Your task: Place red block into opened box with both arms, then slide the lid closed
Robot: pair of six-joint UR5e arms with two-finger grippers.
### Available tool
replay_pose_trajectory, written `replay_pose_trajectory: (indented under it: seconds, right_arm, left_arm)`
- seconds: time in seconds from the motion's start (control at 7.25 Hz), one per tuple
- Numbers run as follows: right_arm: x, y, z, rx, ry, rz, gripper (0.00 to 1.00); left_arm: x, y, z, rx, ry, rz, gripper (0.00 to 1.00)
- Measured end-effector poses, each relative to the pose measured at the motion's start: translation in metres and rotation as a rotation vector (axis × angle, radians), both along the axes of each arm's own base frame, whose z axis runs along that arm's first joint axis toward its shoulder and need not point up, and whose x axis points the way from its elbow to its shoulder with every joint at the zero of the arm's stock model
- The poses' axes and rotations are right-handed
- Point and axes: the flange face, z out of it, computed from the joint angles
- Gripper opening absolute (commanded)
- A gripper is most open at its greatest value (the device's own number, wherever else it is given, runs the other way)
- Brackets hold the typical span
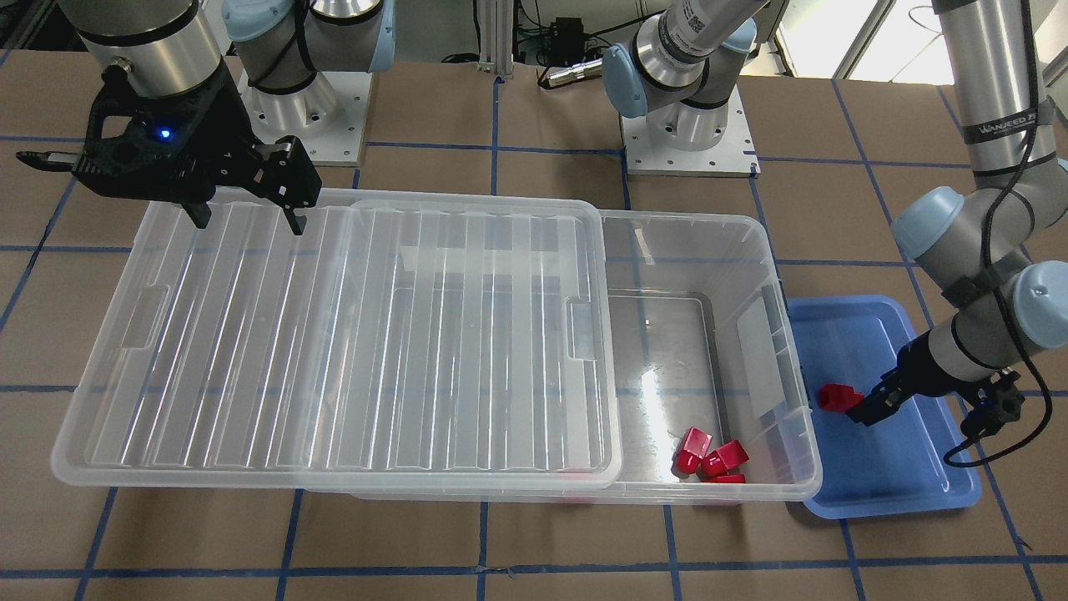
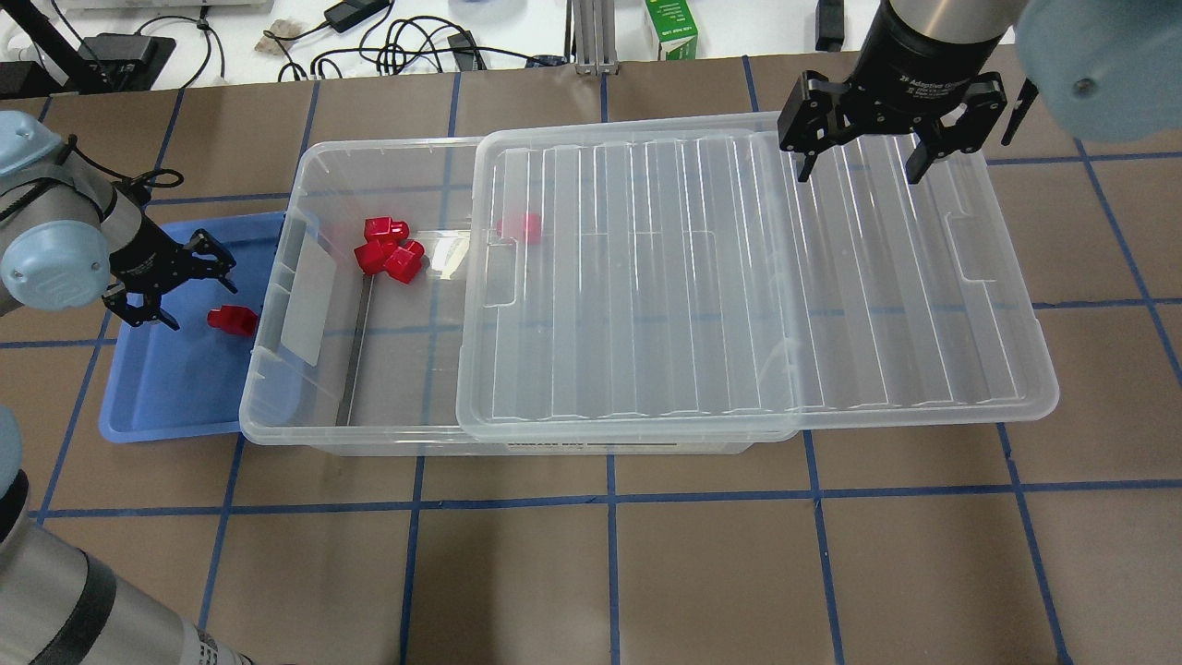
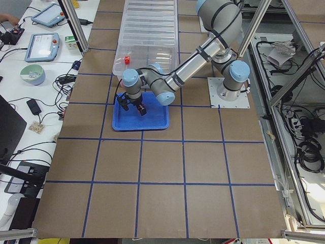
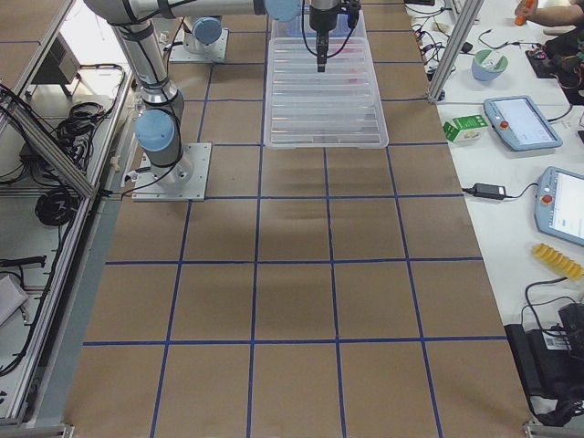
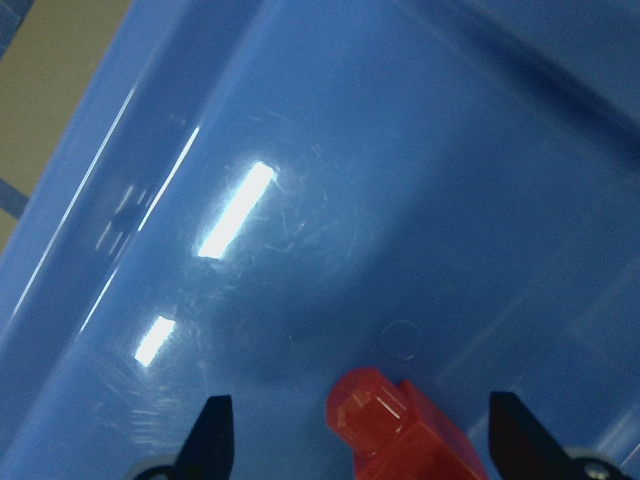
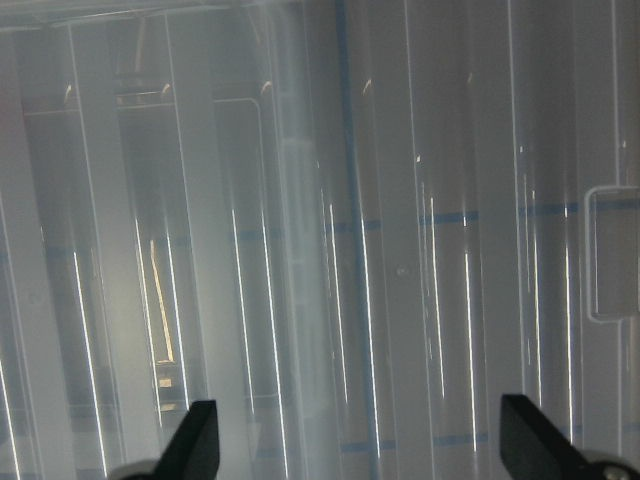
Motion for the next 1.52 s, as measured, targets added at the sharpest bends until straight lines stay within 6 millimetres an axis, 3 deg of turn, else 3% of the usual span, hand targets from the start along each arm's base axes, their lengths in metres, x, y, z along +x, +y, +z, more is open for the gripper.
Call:
replay_pose_trajectory:
  seconds: [0.28,0.41,0.69,0.97,1.24,1.38,1.52]
  right_arm:
    - [0.0,0.0,0.0,-0.001,0.0,0.0,1.0]
    - [0.0,0.0,0.0,-0.002,0.0,0.0,1.0]
    - [0.0,0.0,0.0,-0.003,0.0,0.0,1.0]
    - [0.0,0.0,0.0,-0.003,0.0,0.0,1.0]
    - [0.0,-0.001,0.0,-0.004,0.0,0.0,1.0]
    - [0.0,-0.001,0.0,-0.004,0.0,0.0,1.0]
    - [0.0,-0.001,0.0,-0.003,0.0,0.0,1.0]
  left_arm:
    - [-0.011,0.007,-0.018,0.029,0.021,0.002,1.0]
    - [-0.013,0.011,-0.024,0.04,0.027,0.0,0.89]
    - [-0.014,0.012,-0.026,0.042,0.027,-0.001,0.43]
    - [-0.015,0.012,-0.024,0.038,0.03,-0.007,0.1]
    - [-0.014,0.009,-0.007,0.016,0.017,-0.016,0.05]
    - [-0.013,0.004,0.012,0.006,0.009,-0.02,0.05]
    - [-0.011,-0.003,0.044,0.011,0.009,-0.027,0.05]
